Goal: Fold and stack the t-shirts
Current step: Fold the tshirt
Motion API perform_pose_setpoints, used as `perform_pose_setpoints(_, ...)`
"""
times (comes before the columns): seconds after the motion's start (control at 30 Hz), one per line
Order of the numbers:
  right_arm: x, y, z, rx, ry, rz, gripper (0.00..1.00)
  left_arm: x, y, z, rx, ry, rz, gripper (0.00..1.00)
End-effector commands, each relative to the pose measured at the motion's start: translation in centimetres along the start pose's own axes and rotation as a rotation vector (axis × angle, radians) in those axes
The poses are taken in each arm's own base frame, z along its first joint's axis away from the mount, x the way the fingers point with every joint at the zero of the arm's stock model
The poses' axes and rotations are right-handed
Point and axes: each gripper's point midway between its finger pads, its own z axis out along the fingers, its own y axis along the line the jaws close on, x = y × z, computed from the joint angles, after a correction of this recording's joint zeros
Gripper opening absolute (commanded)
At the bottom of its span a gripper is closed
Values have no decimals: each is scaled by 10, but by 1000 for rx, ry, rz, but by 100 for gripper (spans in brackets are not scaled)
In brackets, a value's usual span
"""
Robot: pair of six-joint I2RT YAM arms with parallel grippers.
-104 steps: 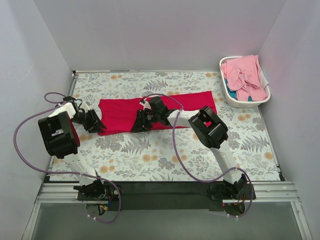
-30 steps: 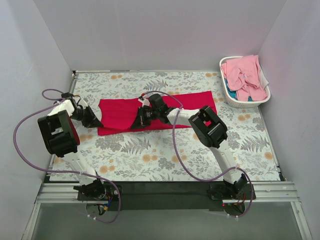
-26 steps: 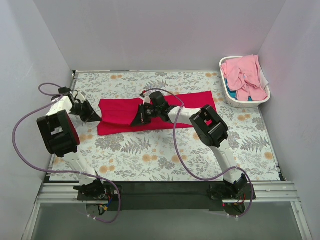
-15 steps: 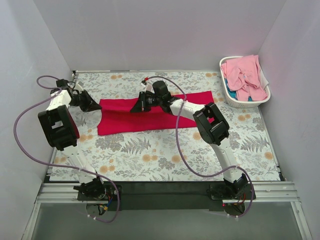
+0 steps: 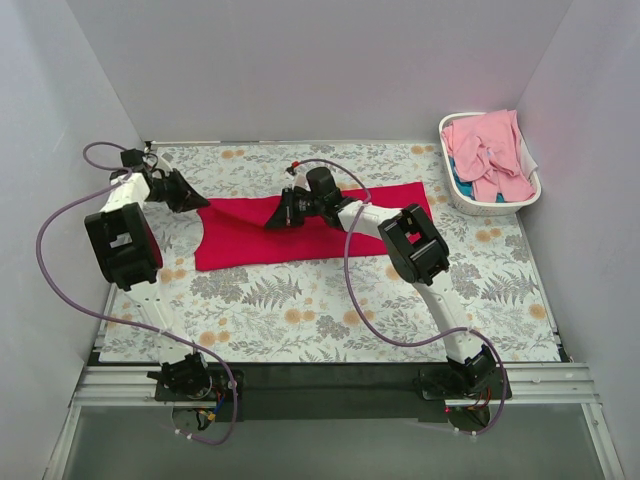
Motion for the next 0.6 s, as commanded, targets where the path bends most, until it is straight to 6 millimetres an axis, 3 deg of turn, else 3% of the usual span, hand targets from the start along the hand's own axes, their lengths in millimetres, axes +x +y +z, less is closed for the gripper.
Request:
perform_pose_setpoints(0.0,-22,19,-3,-59,-42,-63,1,0,-9,-9,7,-29,25,0)
perform_pose_setpoints(0.37,-11,29,-13,-107,-8,-12,1,28,-2,-19,-38,-1,40,0)
perform_pose_setpoints(0.57,5,20,-14,-102,28,38,1,47,2,-26,-74,16,45,0)
